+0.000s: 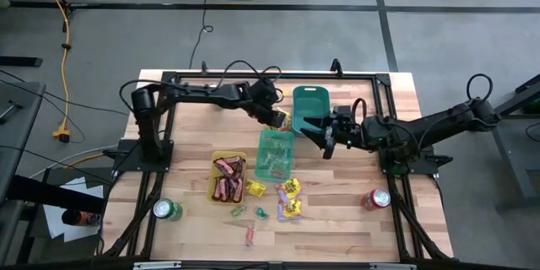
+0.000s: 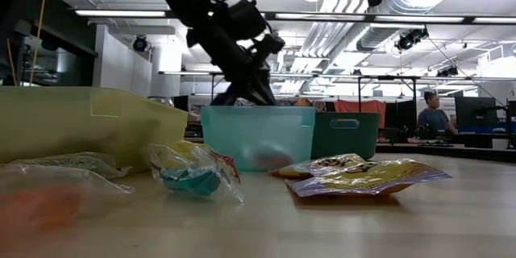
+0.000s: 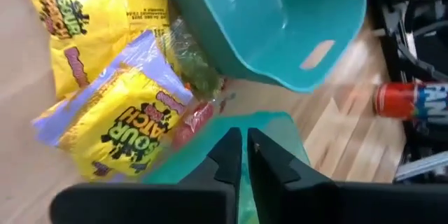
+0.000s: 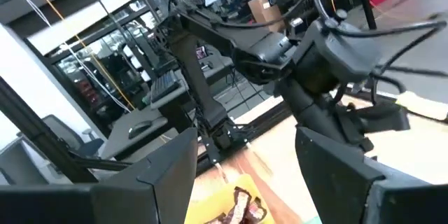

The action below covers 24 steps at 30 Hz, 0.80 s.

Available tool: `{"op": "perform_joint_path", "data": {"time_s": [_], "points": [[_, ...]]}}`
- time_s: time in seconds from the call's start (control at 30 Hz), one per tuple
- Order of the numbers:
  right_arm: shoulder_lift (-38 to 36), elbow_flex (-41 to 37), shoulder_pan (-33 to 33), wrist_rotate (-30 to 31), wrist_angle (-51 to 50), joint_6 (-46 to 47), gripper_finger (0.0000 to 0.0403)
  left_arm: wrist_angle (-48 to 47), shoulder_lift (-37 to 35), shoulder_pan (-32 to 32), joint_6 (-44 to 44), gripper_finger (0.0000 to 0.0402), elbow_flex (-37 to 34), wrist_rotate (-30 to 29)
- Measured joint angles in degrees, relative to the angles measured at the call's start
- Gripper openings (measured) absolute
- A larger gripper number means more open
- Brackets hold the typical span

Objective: Sort candy
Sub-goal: Adjust the light blue bin to the center on the table

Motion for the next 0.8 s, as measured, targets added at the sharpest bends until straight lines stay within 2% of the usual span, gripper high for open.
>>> {"op": "perform_joint_path", "data": {"time_s": [0.3,0.47,0.8], "points": [[0.0,0.0,0.1,0.0,-2.9,3.0,0.0236,7.0,4.8,0.5,-7.1,0.0000,0.1,5.6],[0.0,0.0,1.0,0.0,-3.0,3.0,0.0236,7.1,7.2,0.5,-9.6,0.0000,0.0,5.8],[0.0,0.0,2.0,0.3,-3.5,2.8,0.0236,6.5,7.8,0.7,-9.8,0.0000,0.0,5.7]]}}
